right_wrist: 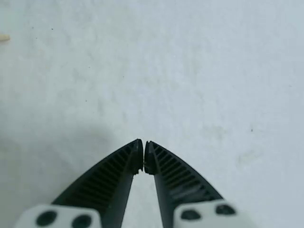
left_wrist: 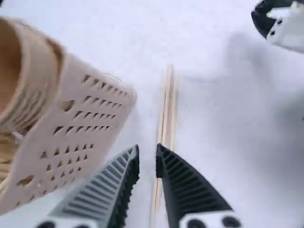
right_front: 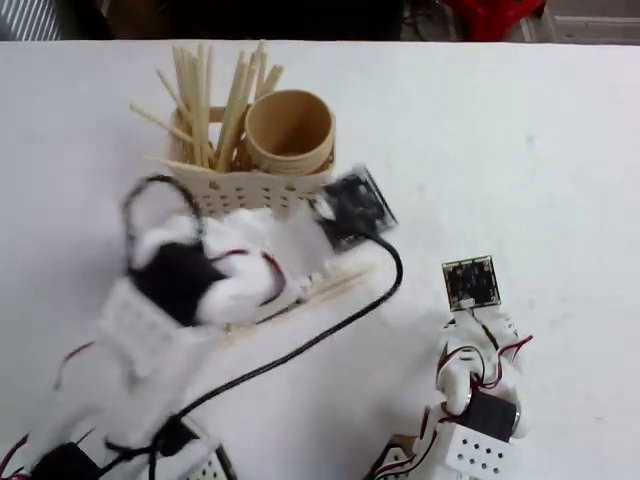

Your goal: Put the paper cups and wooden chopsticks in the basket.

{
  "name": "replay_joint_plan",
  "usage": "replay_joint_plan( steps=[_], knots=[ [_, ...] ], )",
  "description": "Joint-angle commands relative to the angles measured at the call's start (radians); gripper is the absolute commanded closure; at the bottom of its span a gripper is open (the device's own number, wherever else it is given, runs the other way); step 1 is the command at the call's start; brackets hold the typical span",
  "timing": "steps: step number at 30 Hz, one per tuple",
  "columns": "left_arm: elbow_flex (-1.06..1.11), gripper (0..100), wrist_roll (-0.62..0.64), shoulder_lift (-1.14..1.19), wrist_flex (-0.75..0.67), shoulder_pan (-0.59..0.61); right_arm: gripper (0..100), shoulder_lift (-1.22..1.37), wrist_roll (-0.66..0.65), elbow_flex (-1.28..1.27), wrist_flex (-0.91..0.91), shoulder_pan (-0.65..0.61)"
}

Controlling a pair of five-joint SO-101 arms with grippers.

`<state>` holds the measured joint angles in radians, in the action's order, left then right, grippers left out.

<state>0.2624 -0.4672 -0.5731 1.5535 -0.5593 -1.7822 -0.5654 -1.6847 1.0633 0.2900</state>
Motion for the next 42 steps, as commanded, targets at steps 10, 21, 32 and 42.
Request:
replay_joint_plan(
  steps=[10,21,32,42],
  knots=[
    [0.443,86,-0.11,0.381,-0.689,0.137,97.4,-0.008,-0.003,-0.006,0.002,0.007],
    [0.324,86,-0.104,0.654,-0.707,0.147,97.4,-0.008,-0.003,-0.006,0.002,0.007],
    [0.262,96,-0.071,0.7,-0.629,0.139,97.4,-0.008,-0.003,-0.006,0.002,0.007],
    [0.255,98,-0.064,0.696,-0.611,0.137,97.4,-0.008,-0.003,-0.006,0.002,0.007]
  ],
)
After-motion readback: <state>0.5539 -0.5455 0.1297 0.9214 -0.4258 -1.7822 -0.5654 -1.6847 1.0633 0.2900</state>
